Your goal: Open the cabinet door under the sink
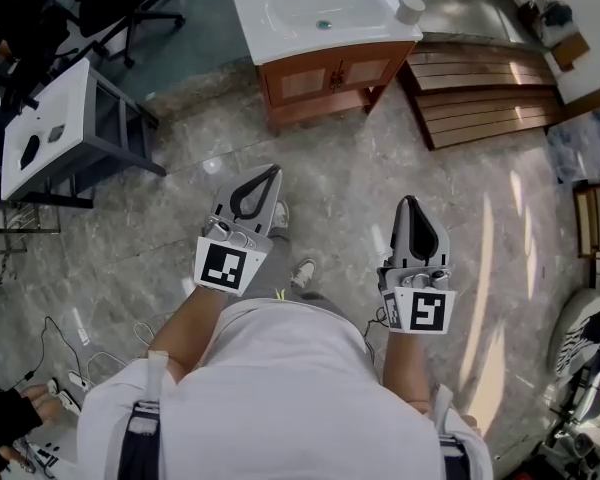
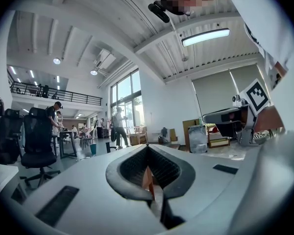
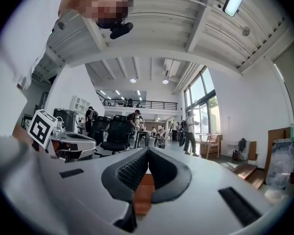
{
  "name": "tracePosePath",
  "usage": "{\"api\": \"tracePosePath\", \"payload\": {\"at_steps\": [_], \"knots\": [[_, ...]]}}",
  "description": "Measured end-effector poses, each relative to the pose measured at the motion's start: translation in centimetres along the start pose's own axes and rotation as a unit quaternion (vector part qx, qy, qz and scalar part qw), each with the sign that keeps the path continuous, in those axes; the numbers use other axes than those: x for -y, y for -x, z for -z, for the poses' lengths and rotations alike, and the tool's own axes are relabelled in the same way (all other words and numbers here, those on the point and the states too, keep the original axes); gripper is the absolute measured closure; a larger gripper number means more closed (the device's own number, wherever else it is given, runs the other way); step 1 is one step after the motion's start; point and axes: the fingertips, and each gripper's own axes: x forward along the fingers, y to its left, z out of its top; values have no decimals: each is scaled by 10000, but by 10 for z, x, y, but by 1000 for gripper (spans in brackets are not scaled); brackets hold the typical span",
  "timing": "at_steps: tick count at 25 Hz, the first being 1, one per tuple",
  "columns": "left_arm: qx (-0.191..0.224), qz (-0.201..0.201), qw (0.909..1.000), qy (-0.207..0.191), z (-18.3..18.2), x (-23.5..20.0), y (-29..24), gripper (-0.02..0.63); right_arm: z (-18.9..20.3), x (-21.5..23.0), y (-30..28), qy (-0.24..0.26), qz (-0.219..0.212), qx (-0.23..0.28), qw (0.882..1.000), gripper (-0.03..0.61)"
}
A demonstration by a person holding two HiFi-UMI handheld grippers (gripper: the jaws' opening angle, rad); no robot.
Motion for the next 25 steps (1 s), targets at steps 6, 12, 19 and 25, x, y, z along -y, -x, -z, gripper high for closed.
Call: {"api": "tracePosePath", "payload": {"at_steps": [6, 12, 19, 25], "knots": [[15, 151, 9998, 140, 11, -29, -55, 601, 6, 24, -54, 85, 120, -123, 9998, 546], [-6, 108, 9995, 300, 29, -101, -128, 601, -2, 40, -152, 276, 55, -289, 9992, 546], [114, 298, 9990, 327, 36, -176, -202, 601, -33, 43, -249, 532, 173, -163, 9983, 546], [-30, 545, 9979, 353, 53, -201, -250, 601, -26, 59, -284, 360, 433, -284, 9980, 546]]}}
